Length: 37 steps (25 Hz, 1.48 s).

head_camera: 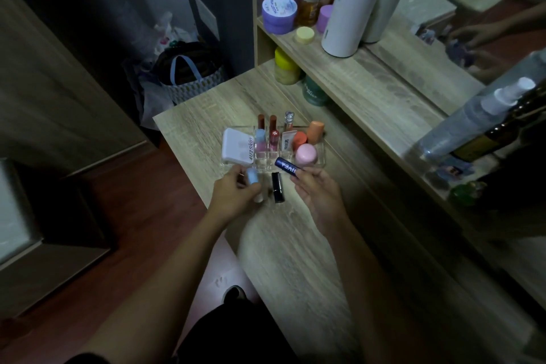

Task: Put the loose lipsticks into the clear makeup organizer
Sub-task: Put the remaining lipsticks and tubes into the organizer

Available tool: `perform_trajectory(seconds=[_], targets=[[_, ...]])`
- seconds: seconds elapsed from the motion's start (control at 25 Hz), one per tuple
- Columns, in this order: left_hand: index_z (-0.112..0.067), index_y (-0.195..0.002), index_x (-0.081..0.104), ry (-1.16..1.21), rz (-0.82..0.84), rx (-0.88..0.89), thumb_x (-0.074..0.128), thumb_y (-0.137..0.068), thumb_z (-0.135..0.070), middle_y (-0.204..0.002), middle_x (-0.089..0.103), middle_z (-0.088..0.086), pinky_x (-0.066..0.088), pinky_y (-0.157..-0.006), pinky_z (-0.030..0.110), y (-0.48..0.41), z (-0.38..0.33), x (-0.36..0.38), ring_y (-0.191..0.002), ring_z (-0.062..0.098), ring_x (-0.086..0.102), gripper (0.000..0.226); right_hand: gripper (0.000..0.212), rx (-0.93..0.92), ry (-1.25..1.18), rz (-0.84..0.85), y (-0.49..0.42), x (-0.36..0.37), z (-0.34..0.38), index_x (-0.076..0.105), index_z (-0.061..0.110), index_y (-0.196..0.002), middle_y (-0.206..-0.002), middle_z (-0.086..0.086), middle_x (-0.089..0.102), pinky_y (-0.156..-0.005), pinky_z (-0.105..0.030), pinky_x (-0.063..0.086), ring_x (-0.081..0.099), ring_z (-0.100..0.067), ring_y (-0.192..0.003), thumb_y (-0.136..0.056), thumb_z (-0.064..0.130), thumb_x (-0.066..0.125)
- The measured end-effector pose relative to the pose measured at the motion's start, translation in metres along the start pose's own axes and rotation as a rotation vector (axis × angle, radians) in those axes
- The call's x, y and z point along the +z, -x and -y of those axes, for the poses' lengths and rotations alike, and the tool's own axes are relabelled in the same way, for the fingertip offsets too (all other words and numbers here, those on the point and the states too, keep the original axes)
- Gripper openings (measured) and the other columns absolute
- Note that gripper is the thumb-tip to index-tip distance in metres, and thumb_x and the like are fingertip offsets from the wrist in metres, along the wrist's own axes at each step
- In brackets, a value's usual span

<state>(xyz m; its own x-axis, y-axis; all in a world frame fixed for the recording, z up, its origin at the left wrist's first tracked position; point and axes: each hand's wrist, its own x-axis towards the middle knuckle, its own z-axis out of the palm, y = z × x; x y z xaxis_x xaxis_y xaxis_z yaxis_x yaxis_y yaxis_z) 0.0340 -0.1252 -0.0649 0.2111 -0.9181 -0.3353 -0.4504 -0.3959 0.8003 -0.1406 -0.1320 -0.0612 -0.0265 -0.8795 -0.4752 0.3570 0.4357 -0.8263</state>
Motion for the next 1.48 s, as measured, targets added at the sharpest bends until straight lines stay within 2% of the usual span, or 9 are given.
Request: perform_trajectory(seconds=[0.12,0.24,0.32,0.4,0.52,0.68,1.04,1.2,1.48], targets=[[-0.014,-0.085,0.063,0.084,-0.057,0.046,0.073,-0.074,-0.011,-0.082,0.068,0.002,0.052,-0.076,0.029,-0.004,-0.008,-0.007,-0.075,0.014,0.064,0.015,0.015,0.14,-0.168,0.008,-0.001,0.0,-0.007,0.059,0.014,-0.085,-0.094,-0.007,0.067,-0.062,-0.017,0.054,0.069,-0.008,-0.076,-0.089,-0.001,0.056],[-0.009,-0.092,0.07,0.089,-0.037,0.125,0.076,-0.076,-0.013,-0.08,0.068,0.001,0.049,-0.068,0.01,-0.01,-0.013,-0.013,-0.065,-0.003,0.062,0.017,0.027,0.157,-0.189,0.133,-0.003,0.002,-0.01,0.058,0.009,-0.114,-0.109,-0.012,0.067,-0.071,-0.021,0.058,0.071,-0.013,-0.087,-0.09,-0.002,0.053],[-0.008,-0.096,0.071,0.085,-0.052,0.181,0.076,-0.078,-0.014,-0.081,0.069,-0.001,0.045,-0.063,-0.001,-0.016,-0.017,-0.017,-0.064,-0.008,0.061,0.02,0.023,0.093,-0.075,0.183,-0.006,0.007,-0.01,0.064,0.015,-0.107,-0.101,-0.005,0.072,-0.075,-0.021,0.057,0.071,-0.01,-0.088,-0.091,0.001,0.054],[-0.008,-0.098,0.073,0.066,-0.094,0.217,0.075,-0.078,-0.014,-0.082,0.07,0.001,0.044,-0.064,-0.002,-0.02,-0.02,-0.019,-0.069,-0.001,0.062,0.02,0.021,-0.071,0.159,0.121,-0.01,0.014,-0.009,0.068,0.025,-0.094,-0.087,0.007,0.075,-0.072,-0.014,0.055,0.071,-0.002,-0.084,-0.087,0.006,0.062],[-0.009,-0.098,0.073,-0.04,-0.157,0.288,0.074,-0.078,-0.014,-0.085,0.074,0.005,0.041,-0.064,0.001,-0.025,-0.023,-0.016,-0.075,0.008,0.063,0.021,0.017,-0.329,0.437,-0.074,-0.022,0.025,-0.01,0.068,0.026,-0.085,-0.081,0.013,0.071,-0.064,-0.002,0.048,0.069,0.003,-0.08,-0.081,0.01,0.071],[-0.008,-0.097,0.071,-0.135,-0.183,0.382,0.074,-0.077,-0.012,-0.087,0.076,0.01,0.037,-0.065,0.008,-0.03,-0.026,-0.008,-0.076,0.012,0.063,0.021,0.03,-0.461,0.68,-0.117,-0.037,0.033,-0.015,0.068,0.006,-0.108,-0.104,-0.009,0.07,-0.081,-0.022,0.054,0.068,-0.017,-0.093,-0.078,0.007,0.073],[-0.003,-0.1,0.063,-0.19,-0.095,0.335,0.069,-0.081,-0.009,-0.095,0.073,0.015,0.055,-0.082,0.039,-0.039,-0.015,0.003,-0.088,0.027,0.068,0.022,0.03,-0.441,0.859,-0.117,-0.051,0.038,-0.021,0.064,0.011,-0.104,-0.098,-0.008,0.072,-0.079,-0.035,0.059,0.067,-0.015,-0.085,-0.077,0.002,0.071],[-0.003,-0.095,0.065,-0.241,-0.115,0.362,0.069,-0.082,-0.013,-0.092,0.073,0.014,0.054,-0.077,0.036,-0.041,-0.016,0.008,-0.084,0.026,0.068,0.017,0.025,-0.468,0.951,-0.145,-0.05,0.039,-0.022,0.064,0.008,-0.102,-0.096,-0.012,0.071,-0.077,-0.038,0.059,0.067,-0.021,-0.086,-0.078,0.001,0.069],[-0.002,-0.102,0.065,-0.174,-0.158,0.338,0.072,-0.078,-0.01,-0.093,0.073,0.015,0.056,-0.08,0.037,-0.032,-0.009,0.007,-0.085,0.027,0.069,0.026,0.036,-0.442,0.96,-0.195,-0.038,0.027,-0.021,0.064,0.009,-0.113,-0.104,-0.008,0.067,-0.064,-0.007,0.044,0.056,-0.007,-0.081,-0.078,0.0,0.069]])
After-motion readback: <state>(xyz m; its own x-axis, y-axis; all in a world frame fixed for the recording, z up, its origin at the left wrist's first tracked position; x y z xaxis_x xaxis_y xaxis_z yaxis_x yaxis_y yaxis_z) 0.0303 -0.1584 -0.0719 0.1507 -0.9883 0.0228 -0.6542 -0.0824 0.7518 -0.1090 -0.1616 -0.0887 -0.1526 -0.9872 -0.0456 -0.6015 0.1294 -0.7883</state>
